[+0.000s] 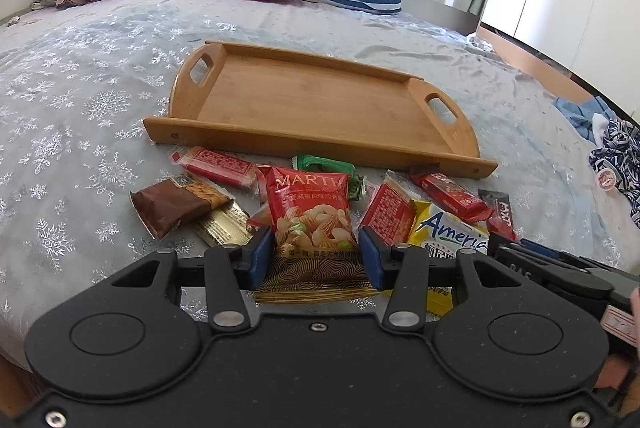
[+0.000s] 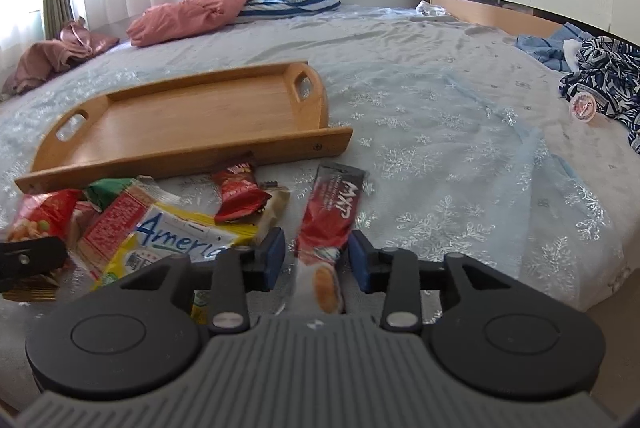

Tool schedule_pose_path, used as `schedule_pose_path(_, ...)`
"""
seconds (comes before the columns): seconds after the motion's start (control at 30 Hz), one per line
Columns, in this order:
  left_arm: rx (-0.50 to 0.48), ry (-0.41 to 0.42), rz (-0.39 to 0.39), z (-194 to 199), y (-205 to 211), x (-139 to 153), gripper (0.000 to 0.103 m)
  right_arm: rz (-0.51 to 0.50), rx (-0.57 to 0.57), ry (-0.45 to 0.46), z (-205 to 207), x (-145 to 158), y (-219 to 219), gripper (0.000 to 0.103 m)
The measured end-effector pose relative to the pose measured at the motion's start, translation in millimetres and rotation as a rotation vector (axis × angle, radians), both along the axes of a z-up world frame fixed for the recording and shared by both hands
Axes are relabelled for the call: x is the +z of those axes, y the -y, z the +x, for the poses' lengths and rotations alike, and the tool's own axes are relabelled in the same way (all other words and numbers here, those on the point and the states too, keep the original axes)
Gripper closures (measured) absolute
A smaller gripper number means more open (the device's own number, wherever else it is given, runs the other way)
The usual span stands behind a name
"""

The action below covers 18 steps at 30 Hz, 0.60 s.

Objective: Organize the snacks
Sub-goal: 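Lift both held snacks and carry them over the wooden tray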

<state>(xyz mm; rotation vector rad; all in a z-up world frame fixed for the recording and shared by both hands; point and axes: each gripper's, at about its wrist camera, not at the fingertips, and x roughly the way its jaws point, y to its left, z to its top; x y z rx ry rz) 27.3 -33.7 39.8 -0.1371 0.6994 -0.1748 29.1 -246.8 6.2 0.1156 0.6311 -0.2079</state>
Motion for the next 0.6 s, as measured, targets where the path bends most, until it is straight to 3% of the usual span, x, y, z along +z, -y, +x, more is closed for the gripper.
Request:
schedule_pose_path(0.1, 0.003, -0.002, -0.002, 1, -1, 0, 0.059, -0.021, 0.001, 0.005, 4, -4, -1, 0.048)
schedule_pose_path(0.13, 0.004, -0.001, -0.001, 1, -1, 0, 0.059, -0.031, 0.005, 0.005, 6, -4, -1, 0.052)
schedule_pose_path(0.17, 0.005, -0.001, -0.002, 1, -2, 0, 0.059, -0.035, 0.008, 0.006, 6, -3, -2, 0.068)
schedule_pose_path(0.23, 0.005, 0.0, -0.002, 2, -2, 0, 0.059, -0.033, 0.012, 0.008, 7, -2, -2, 0.071)
schedule_pose_path(0.6, -0.008, 0.0, -0.02, 12, -6, 8, 0.059, 0.004, 0.009, 0.058, -4, 17, 6, 0.074)
